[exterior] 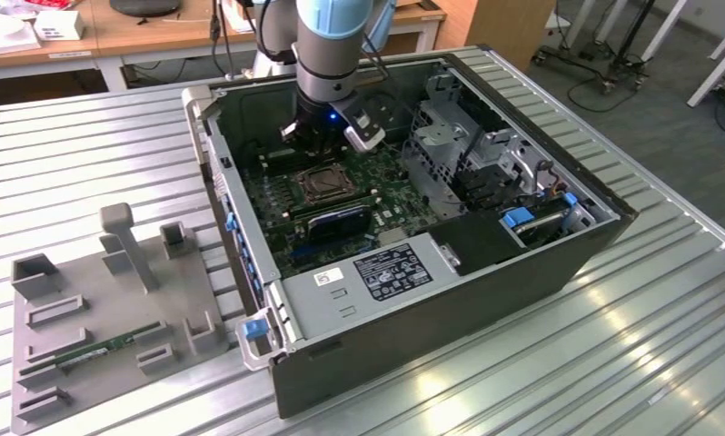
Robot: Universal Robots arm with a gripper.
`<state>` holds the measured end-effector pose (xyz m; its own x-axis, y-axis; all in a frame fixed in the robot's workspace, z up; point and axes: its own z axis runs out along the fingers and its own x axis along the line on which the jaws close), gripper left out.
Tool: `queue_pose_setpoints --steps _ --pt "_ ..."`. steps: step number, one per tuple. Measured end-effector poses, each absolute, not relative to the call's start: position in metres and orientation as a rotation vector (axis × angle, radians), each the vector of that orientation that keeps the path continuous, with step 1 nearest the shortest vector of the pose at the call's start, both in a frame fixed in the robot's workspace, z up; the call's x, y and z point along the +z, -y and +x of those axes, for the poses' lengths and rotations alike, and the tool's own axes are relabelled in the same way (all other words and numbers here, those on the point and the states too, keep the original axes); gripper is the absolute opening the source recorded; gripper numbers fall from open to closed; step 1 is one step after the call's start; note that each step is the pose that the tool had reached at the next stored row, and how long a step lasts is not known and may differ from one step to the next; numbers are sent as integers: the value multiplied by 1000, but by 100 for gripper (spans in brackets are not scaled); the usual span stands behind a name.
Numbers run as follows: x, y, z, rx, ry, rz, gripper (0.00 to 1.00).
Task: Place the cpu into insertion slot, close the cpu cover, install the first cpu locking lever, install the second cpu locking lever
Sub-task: 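Install the second cpu locking lever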
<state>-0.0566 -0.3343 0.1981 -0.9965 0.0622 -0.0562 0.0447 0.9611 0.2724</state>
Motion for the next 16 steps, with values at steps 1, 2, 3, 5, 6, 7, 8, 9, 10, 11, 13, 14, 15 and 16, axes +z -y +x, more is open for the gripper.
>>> queue_pose_setpoints --steps 1,2,3,5,6,7,8,9,10,11,13,14,15,16 --pt "198 334 -57 421 -3047 83 11" --pt "198 334 -57 422 -3047 83 11" --pt "198 334 -57 421 -3047 83 11" --pt "198 334 -57 422 -3047 83 11" --pt "198 333 -57 422 -3047 83 11" --pt "198 333 -57 422 -3047 83 11" --pt "198 333 -57 422 -3047 83 11" --pt "198 333 -57 422 -3047 83 11" --pt "198 333 -57 422 -3047 83 11" --pt "198 333 -57 422 -3047 83 11" --pt "198 333 -57 422 -3047 83 11" --pt "197 333 -57 422 -3047 83 11" --pt "197 333 -57 421 -3047 83 11" --pt "197 333 -57 421 -3047 83 11"
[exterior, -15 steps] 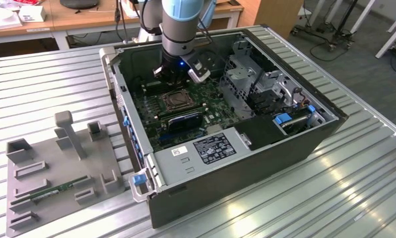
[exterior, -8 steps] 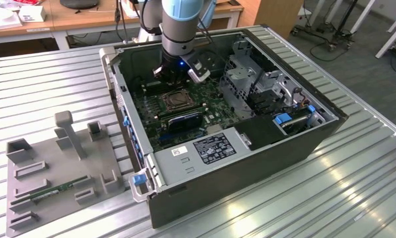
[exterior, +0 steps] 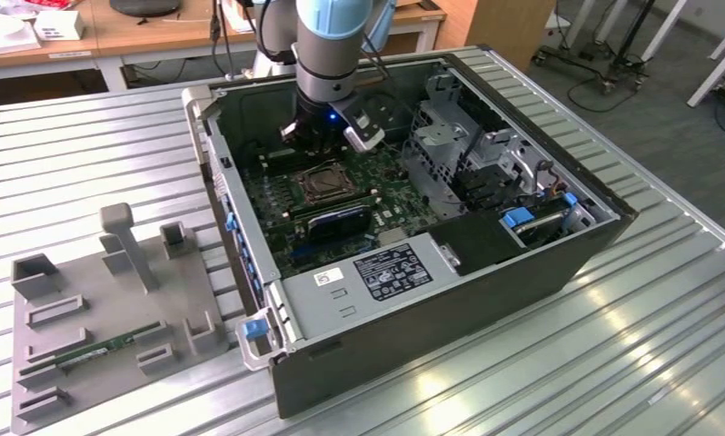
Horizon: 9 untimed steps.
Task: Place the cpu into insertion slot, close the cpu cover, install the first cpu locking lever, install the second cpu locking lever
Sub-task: 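Install the second cpu locking lever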
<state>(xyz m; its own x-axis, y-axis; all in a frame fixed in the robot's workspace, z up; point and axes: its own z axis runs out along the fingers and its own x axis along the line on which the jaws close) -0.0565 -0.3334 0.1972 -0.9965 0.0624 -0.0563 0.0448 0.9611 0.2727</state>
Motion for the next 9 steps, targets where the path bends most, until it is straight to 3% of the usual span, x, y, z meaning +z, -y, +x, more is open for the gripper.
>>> queue_pose_setpoints --steps 9 --pt "197 336 -56 422 -3047 83 11"
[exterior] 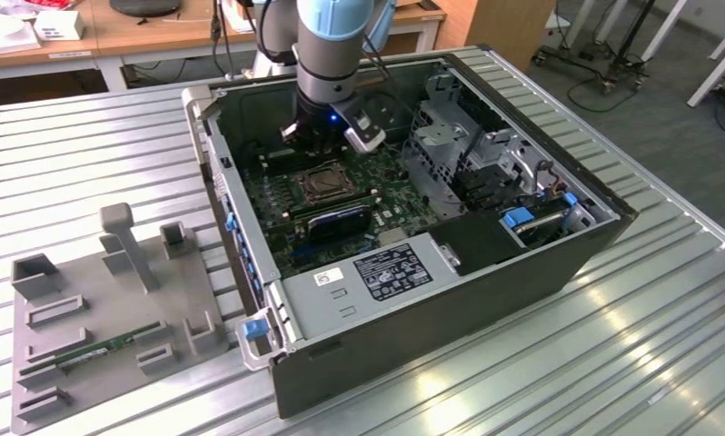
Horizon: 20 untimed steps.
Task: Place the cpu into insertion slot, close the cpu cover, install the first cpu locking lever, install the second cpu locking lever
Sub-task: 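Install the second cpu locking lever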
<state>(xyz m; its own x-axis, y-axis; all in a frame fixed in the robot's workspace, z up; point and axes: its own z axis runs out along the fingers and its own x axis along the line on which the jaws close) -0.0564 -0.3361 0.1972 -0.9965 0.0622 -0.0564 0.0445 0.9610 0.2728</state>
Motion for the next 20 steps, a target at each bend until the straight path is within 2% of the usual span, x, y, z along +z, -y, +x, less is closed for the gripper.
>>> queue_pose_setpoints --steps 20 --pt "205 338 -60 435 -3038 82 11"
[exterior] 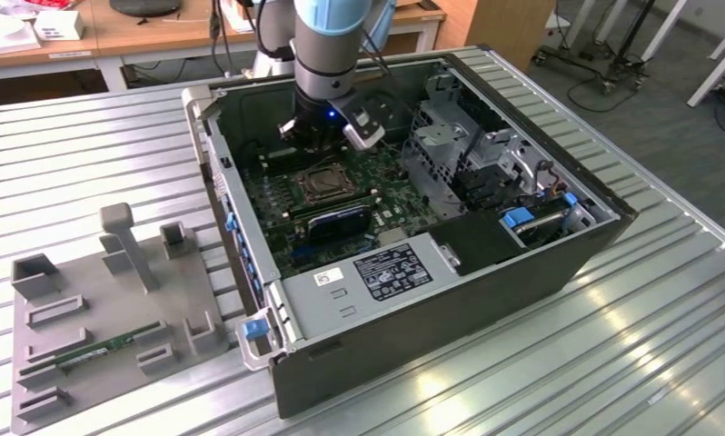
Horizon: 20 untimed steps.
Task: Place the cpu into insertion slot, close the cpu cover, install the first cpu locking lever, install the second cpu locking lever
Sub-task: 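Install the second cpu locking lever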
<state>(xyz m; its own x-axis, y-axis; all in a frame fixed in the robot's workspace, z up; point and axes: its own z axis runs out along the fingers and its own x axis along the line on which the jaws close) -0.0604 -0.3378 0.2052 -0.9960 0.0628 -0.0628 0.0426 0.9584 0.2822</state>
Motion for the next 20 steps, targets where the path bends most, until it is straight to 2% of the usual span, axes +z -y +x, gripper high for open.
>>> queue_pose_setpoints --steps 20 --pt "219 338 -73 440 -2998 72 11"
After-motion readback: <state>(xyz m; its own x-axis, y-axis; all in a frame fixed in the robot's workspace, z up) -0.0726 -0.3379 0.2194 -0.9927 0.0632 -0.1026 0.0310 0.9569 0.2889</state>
